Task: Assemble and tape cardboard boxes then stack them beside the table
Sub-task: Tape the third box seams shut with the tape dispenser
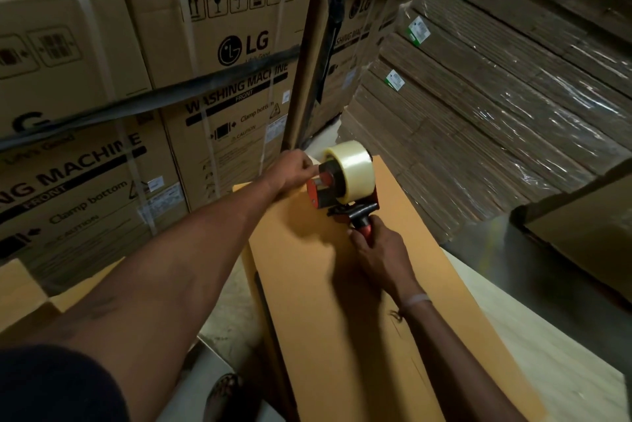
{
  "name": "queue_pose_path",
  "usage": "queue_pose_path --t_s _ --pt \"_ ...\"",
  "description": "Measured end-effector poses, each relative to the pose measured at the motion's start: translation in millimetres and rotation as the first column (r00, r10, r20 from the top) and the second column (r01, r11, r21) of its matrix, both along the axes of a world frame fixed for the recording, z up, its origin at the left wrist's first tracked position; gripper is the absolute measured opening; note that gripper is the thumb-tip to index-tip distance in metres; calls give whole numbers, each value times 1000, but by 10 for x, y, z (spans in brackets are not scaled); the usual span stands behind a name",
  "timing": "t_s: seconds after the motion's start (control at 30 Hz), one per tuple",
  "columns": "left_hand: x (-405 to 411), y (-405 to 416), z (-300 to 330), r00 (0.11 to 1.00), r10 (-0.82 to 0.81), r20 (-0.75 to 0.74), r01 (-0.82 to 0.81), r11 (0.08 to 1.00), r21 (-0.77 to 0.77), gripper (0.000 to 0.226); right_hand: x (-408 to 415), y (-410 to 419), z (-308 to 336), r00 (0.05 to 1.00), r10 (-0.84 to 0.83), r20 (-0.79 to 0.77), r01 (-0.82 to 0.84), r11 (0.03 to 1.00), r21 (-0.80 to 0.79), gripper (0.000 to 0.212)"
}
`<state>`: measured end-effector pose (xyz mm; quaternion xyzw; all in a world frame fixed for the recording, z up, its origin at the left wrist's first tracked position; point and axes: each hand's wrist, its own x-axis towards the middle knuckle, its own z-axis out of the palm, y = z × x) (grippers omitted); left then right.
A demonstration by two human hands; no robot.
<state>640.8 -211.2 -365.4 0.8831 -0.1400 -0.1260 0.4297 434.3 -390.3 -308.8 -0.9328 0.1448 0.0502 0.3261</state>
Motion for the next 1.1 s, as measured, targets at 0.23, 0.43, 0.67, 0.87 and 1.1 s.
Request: queue_pose_path --t_s 0.23,0.43,0.67,0.87,1.1 --pt "-51 -13 -16 998 12 55 -19 993 117 40 -377 -129 -5 1000 -6 -23 7 999 37 33" --pt "-176 -201 -87 971 114 211 -173 943 284 46 -478 -144 -70 999 -22 -36 27 991 132 34" --pt "171 -69 -61 949 115 295 -207 930 304 49 -73 -10 -96 999 -39 14 37 990 138 33" --pt "498 -7 39 975 160 156 -207 911 357 51 258 79 -112 999 -50 9 49 991 128 32" --pt "460 83 103 982 188 20 -176 868 464 85 245 88 -122 999 -54 1 54 993 102 32"
